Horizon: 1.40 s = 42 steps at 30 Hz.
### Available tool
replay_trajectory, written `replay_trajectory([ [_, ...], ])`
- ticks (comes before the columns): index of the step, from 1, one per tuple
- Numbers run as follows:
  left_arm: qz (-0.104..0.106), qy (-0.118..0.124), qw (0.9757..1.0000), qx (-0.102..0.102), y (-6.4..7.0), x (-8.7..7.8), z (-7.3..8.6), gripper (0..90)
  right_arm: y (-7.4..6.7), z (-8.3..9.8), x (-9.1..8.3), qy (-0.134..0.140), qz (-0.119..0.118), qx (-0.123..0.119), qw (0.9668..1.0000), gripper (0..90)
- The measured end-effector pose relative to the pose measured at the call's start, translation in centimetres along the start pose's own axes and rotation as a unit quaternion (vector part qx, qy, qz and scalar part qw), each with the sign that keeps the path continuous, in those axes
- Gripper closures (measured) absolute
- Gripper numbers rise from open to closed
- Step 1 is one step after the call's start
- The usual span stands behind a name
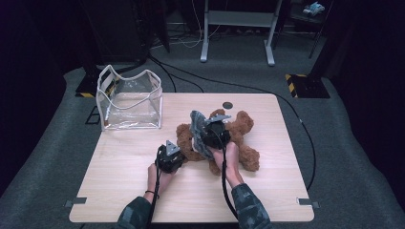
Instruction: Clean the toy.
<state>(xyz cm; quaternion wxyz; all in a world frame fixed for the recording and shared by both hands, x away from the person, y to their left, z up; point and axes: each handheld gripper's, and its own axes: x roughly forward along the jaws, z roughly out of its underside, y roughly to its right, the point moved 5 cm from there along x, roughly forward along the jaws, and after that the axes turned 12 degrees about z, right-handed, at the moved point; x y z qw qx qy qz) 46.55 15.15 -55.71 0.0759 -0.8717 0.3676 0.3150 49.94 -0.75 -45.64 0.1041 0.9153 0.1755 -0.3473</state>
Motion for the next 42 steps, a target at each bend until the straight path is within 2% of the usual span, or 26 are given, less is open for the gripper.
replay_trajectory([
  [4, 0.006, -0.004, 1.0000, 0.006, 0.1, 0.0, 0.0, 73.3, 0.5, 0.3, 0.2, -0.002, 0.005, -0.002, 1.0000, 78.0],
  [7, 0.008, -0.001, 1.0000, 0.003, 0.2, 0.1, 0.0, 75.8, 0.0, 0.0, -0.7, 0.006, -0.005, 0.007, 0.9999, 77.9],
  [8, 0.011, -0.004, 0.9999, 0.004, 0.1, 0.0, 0.0, 76.0, -0.1, -0.2, -1.2, 0.018, -0.012, -0.003, 0.9998, 77.9],
  [9, 0.010, -0.001, 0.9999, 0.002, 0.2, 0.1, 0.0, 76.0, -0.4, -0.4, -1.6, 0.026, -0.019, -0.001, 0.9995, 77.9],
  [10, 0.009, -0.001, 1.0000, 0.003, 0.1, 0.1, 0.0, 76.0, -0.8, -0.6, -2.0, 0.031, -0.030, 0.001, 0.9991, 77.9],
  [13, 0.009, -0.001, 1.0000, 0.002, 0.1, 0.1, 0.0, 76.1, -2.2, -1.1, -2.5, 0.042, -0.052, -0.013, 0.9977, 77.9],
  [14, 0.011, -0.001, 0.9999, 0.001, 0.1, 0.1, 0.0, 76.2, -3.1, -1.1, -2.2, 0.035, -0.058, -0.023, 0.9975, 77.9],
  [18, 0.012, 0.000, 0.9999, -0.002, 0.2, 0.1, 0.0, 77.1, -3.8, -0.2, -1.0, 0.020, -0.061, -0.035, 0.9973, 78.1],
  [19, 0.011, -0.002, 0.9999, 0.002, 0.1, 0.1, 0.0, 77.5, -3.9, 0.1, -1.0, 0.017, -0.065, -0.027, 0.9974, 78.2],
  [21, 0.011, -0.006, 0.9999, 0.006, 0.1, 0.1, 0.0, 78.1, -3.9, 0.7, -1.1, 0.021, -0.072, -0.024, 0.9969, 78.2],
  [25, 0.011, -0.005, 0.9999, 0.004, 0.2, 0.1, 0.0, 78.6, -4.1, 1.9, -1.7, 0.019, -0.076, -0.038, 0.9962, 78.3],
  [32, 0.011, -0.003, 0.9999, 0.004, 0.1, 0.1, 0.0, 79.1, -4.0, 3.8, -1.9, 0.010, -0.085, -0.027, 0.9959, 78.4],
  [38, 0.009, -0.002, 0.9999, 0.005, 0.1, 0.1, 0.0, 79.1, -3.9, 5.2, -1.6, -0.015, -0.080, -0.033, 0.9961, 78.2],
  [39, 0.009, -0.004, 0.9999, 0.006, 0.1, 0.1, 0.0, 79.1, -3.9, 5.5, -1.6, -0.028, -0.078, -0.025, 0.9962, 78.2],
  [42, 0.009, -0.003, 0.9999, 0.006, 0.1, 0.1, 0.0, 79.0, -3.3, 5.9, -1.6, -0.046, -0.073, -0.028, 0.9959, 78.1],
])
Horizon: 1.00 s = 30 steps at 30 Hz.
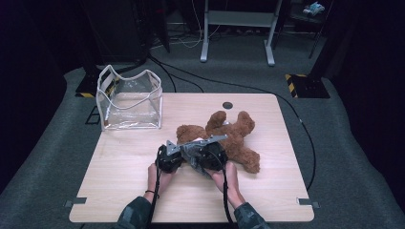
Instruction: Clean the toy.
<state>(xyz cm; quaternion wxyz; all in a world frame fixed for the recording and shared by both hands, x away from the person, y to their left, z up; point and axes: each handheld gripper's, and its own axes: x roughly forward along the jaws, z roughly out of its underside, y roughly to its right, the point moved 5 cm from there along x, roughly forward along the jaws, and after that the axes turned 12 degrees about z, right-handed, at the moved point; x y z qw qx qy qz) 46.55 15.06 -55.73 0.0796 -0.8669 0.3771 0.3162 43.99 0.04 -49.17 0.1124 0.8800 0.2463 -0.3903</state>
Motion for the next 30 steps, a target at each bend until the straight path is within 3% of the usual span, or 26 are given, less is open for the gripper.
replay_trajectory([
  [4, 0.001, 0.001, 1.0000, -0.003, 0.0, 0.0, 0.0, 79.1, 1.0, 0.3, -0.8, -0.004, 0.018, 0.011, 0.9998, 77.8],
  [7, 0.002, 0.001, 1.0000, -0.002, 0.0, 0.0, 0.0, 79.1, 2.4, -0.3, -2.4, 0.024, 0.041, 0.025, 0.9986, 77.6],
  [8, 0.002, -0.002, 1.0000, 0.000, 0.0, 0.0, 0.0, 79.1, 2.8, -0.5, -3.0, 0.028, 0.045, 0.040, 0.9978, 77.4],
  [9, 0.001, -0.001, 1.0000, 0.000, 0.0, 0.0, 0.0, 79.1, 3.9, -1.4, -3.6, 0.051, 0.050, 0.041, 0.9966, 77.1],
  [13, -0.003, 0.000, 1.0000, 0.003, 0.0, 0.0, 0.0, 79.2, 4.3, -3.1, -3.2, 0.064, 0.056, 0.051, 0.9951, 76.7],
  [15, -0.001, 0.000, 1.0000, -0.001, 0.0, 0.0, 0.0, 79.1, 4.3, -3.4, -2.7, 0.064, 0.061, 0.045, 0.9951, 76.7],
  [16, -0.001, 0.000, 1.0000, -0.001, 0.0, 0.0, 0.0, 79.2, 3.9, -3.5, -1.5, 0.051, 0.055, 0.044, 0.9962, 76.8],
  [18, -0.001, 0.000, 1.0000, -0.002, 0.0, 0.0, 0.0, 79.3, 3.6, -3.3, -0.8, 0.042, 0.059, 0.036, 0.9967, 76.9],
  [20, -0.001, -0.003, 1.0000, 0.000, 0.0, 0.0, 0.0, 79.5, 3.4, -2.3, 0.1, 0.031, 0.052, 0.052, 0.9968, 77.3],
  [25, -0.002, -0.001, 1.0000, 0.000, 0.0, 0.0, 0.0, 79.7, 3.6, -0.8, 0.1, 0.013, 0.043, 0.052, 0.9977, 77.3],
  [29, -0.001, -0.002, 1.0000, 0.000, 0.0, 0.0, 0.0, 79.7, 3.4, 0.6, 0.1, -0.022, 0.026, 0.039, 0.9987, 77.2],
  [30, -0.001, -0.002, 1.0000, 0.000, 0.0, 0.0, 0.0, 79.7, 3.7, 0.4, -0.4, -0.015, 0.027, 0.042, 0.9986, 77.2],
])
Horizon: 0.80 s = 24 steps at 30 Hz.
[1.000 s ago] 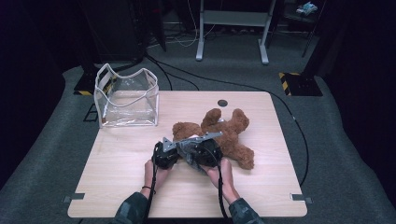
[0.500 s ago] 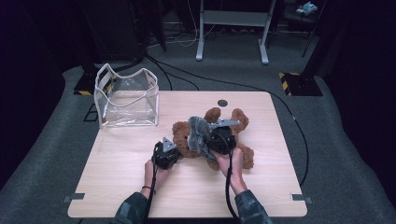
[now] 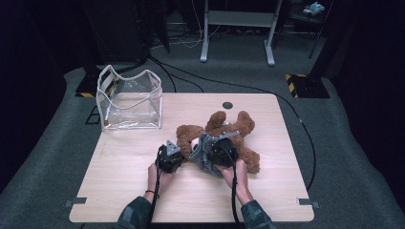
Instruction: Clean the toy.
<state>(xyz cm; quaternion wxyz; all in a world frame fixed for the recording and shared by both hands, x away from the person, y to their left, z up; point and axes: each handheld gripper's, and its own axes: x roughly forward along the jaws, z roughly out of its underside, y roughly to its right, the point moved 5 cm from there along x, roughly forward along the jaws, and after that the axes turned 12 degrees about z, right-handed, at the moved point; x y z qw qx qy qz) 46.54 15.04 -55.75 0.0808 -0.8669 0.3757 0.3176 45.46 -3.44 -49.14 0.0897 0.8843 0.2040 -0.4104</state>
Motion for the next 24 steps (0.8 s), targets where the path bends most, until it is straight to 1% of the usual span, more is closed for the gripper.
replay_trajectory([
  [2, 0.001, -0.001, 1.0000, 0.001, 0.0, 0.0, 0.0, 79.7, 0.7, -1.0, -1.2, 0.033, 0.008, 0.004, 0.9994, 77.1],
  [3, -0.002, 0.002, 1.0000, 0.001, 0.0, 0.0, 0.0, 79.7, 1.1, -1.4, -1.6, 0.049, 0.014, 0.000, 0.9987, 77.0],
  [4, -0.002, 0.002, 1.0000, 0.001, 0.0, 0.0, 0.0, 79.7, 1.1, -1.4, -1.6, 0.049, 0.014, 0.000, 0.9987, 77.0],
  [6, 0.000, -0.001, 1.0000, 0.001, 0.0, 0.0, 0.0, 79.7, 1.7, -2.8, -2.6, 0.077, 0.032, 0.006, 0.9965, 76.9],
  [7, -0.001, -0.001, 1.0000, 0.001, 0.0, 0.0, 0.0, 79.7, 2.0, -3.2, -2.6, 0.078, 0.041, 0.005, 0.9961, 76.8],
  [8, 0.000, -0.001, 1.0000, 0.001, 0.0, 0.0, 0.0, 79.7, 2.3, -3.6, -2.3, 0.077, 0.047, -0.004, 0.9959, 76.8],
  [9, 0.000, -0.001, 1.0000, 0.001, 0.0, 0.0, 0.0, 79.7, 2.5, -3.8, -1.9, 0.071, 0.053, -0.004, 0.9961, 76.9],
  [10, -0.001, 0.001, 1.0000, 0.001, 0.0, 0.0, 0.0, 79.7, 2.8, -3.7, -1.2, 0.059, 0.064, -0.003, 0.9962, 77.3],
  [11, -0.001, 0.001, 1.0000, 0.001, 0.0, 0.0, 0.0, 79.7, 2.8, -3.7, -1.2, 0.059, 0.064, -0.003, 0.9962, 77.3],
  [12, -0.001, 0.002, 1.0000, 0.001, 0.0, 0.0, 0.0, 79.7, 3.2, -3.6, -1.1, 0.063, 0.065, -0.001, 0.9959, 77.5],
  [14, 0.000, 0.002, 1.0000, 0.001, 0.0, 0.0, 0.0, 79.7, 3.7, -3.3, -1.3, 0.064, 0.076, 0.001, 0.9951, 77.6],
  [16, 0.000, 0.000, 1.0000, 0.003, 0.0, 0.0, 0.0, 79.8, 4.3, -3.0, -1.5, 0.064, 0.081, 0.007, 0.9946, 77.7],
  [18, 0.001, 0.001, 1.0000, 0.000, 0.0, 0.0, 0.0, 79.8, 5.2, -2.7, -1.9, 0.062, 0.098, 0.009, 0.9932, 77.8],
  [20, 0.002, 0.000, 1.0000, 0.001, 0.0, 0.0, 0.0, 79.7, 6.9, -2.3, -2.3, 0.061, 0.119, 0.016, 0.9908, 77.9],
  [21, 0.002, 0.000, 1.0000, 0.001, 0.0, 0.0, 0.0, 79.7, 6.9, -2.3, -2.3, 0.061, 0.119, 0.016, 0.9908, 77.9],
  [22, 0.001, 0.000, 1.0000, 0.001, 0.0, 0.0, 0.0, 79.8, 8.2, -1.8, -2.5, 0.052, 0.132, 0.032, 0.9893, 77.9],
  [23, 0.001, 0.000, 1.0000, 0.001, 0.0, 0.0, 0.0, 79.8, 8.2, -1.8, -2.5, 0.052, 0.132, 0.032, 0.9893, 77.9],
  [24, 0.001, 0.000, 1.0000, 0.001, 0.0, 0.0, 0.0, 79.7, 8.9, -1.5, -2.4, 0.049, 0.140, 0.038, 0.9882, 78.0],
])
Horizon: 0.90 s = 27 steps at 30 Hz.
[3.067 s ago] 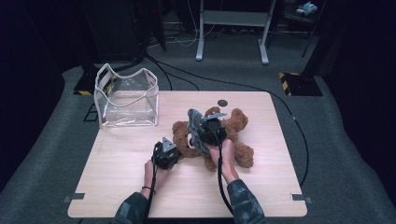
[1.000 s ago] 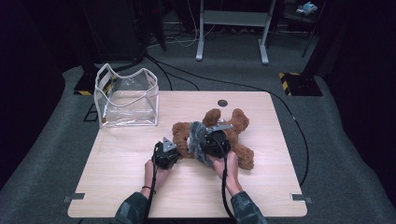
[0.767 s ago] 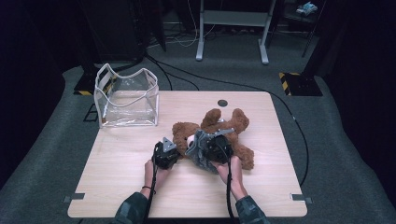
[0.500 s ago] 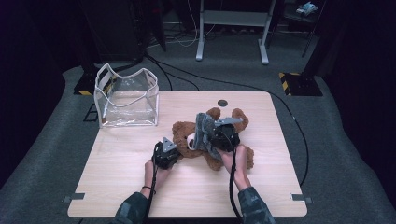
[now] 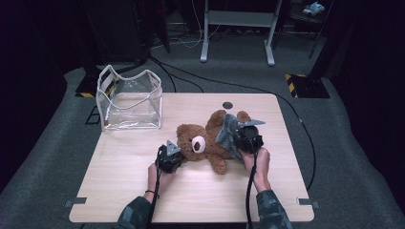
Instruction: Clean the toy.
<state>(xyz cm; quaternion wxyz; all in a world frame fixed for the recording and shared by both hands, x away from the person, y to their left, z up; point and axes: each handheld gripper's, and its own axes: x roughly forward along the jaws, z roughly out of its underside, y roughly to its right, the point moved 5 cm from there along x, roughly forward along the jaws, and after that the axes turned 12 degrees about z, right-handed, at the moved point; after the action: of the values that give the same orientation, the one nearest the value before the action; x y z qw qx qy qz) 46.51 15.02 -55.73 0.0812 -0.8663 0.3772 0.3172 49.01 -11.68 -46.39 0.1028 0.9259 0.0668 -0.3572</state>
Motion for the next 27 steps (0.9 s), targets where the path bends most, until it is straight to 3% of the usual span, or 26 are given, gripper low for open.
replay_trajectory([
  [1, -0.001, 0.001, 1.0000, 0.000, 0.0, 0.0, 0.0, 79.7, 1.1, 0.6, 0.5, -0.010, 0.006, 0.014, 0.9998, 78.0],
  [2, -0.001, 0.001, 1.0000, 0.000, 0.0, 0.0, 0.0, 79.7, 1.1, 0.6, 0.5, -0.010, 0.006, 0.014, 0.9998, 78.0],
  [4, -0.003, 0.004, 1.0000, 0.000, 0.0, 0.1, 0.0, 79.8, 2.8, 1.6, 1.7, -0.030, 0.019, 0.030, 0.9989, 78.0],
  [10, -0.003, 0.004, 1.0000, 0.000, 0.0, 0.1, 0.0, 79.7, 4.4, 2.5, 3.1, -0.064, 0.038, 0.044, 0.9962, 77.9],
  [12, -0.001, 0.001, 1.0000, 0.000, 0.0, 0.0, 0.0, 79.7, 4.8, 2.2, 2.9, -0.063, 0.047, 0.046, 0.9958, 77.8],
  [13, -0.003, 0.003, 1.0000, 0.000, 0.0, 0.1, 0.0, 79.8, 5.1, 1.3, 1.9, -0.038, 0.046, 0.054, 0.9968, 77.8],
  [14, -0.003, 0.003, 1.0000, 0.000, 0.0, 0.1, 0.0, 79.8, 5.1, 1.3, 1.9, -0.038, 0.046, 0.054, 0.9968, 77.8],
  [16, -0.006, 0.005, 1.0000, 0.001, 0.0, 0.1, 0.0, 79.8, 4.9, 0.2, 0.7, -0.006, 0.029, 0.057, 0.9979, 77.7],
  [19, -0.006, 0.005, 1.0000, 0.001, 0.0, 0.1, 0.0, 79.7, 4.1, -0.9, 0.2, 0.008, 0.014, 0.045, 0.9989, 77.7],
  [20, -0.005, 0.005, 1.0000, 0.001, 0.0, 0.1, 0.0, 79.8, 3.5, -0.8, 1.1, -0.009, 0.015, 0.038, 0.9991, 77.7],
  [22, -0.003, 0.003, 1.0000, 0.001, 0.0, 0.1, 0.0, 79.8, 3.5, -0.6, 1.7, -0.016, 0.019, 0.034, 0.9991, 77.7],
  [24, -0.001, 0.001, 1.0000, 0.000, 0.0, 0.0, 0.0, 79.7, 4.1, 0.2, 3.3, -0.036, 0.017, 0.056, 0.9977, 77.8],
  [27, -0.001, 0.002, 1.0000, 0.000, 0.0, 0.0, 0.0, 79.7, 5.5, 1.5, 4.8, -0.071, 0.036, 0.076, 0.9940, 77.8],
])
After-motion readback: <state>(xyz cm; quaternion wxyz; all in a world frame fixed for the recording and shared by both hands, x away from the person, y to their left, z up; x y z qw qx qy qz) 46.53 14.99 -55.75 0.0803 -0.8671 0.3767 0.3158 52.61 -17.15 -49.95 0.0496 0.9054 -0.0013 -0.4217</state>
